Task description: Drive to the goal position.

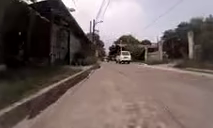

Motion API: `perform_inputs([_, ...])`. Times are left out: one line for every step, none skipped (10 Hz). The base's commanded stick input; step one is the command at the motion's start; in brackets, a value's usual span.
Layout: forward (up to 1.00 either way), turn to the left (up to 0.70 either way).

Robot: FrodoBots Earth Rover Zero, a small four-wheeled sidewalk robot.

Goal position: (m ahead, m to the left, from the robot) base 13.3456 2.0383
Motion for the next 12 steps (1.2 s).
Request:
perform_inputs([0.85, -0.02])
perform_inputs([0.85, -0.12])
perform_inputs([0.85, -0.09])
perform_inputs([0.85, -0.03])
perform_inputs([0.85, 0.0])
perform_inputs([0.85, 0.0])
perform_inputs([0.85, 0.0])
perform_inputs([0.85, 0.0])
perform_inputs([0.85, 0.0])
perform_inputs([0.85, 0.0])
perform_inputs([0.85, 0.0])
perform_inputs([0.85, 0.0])
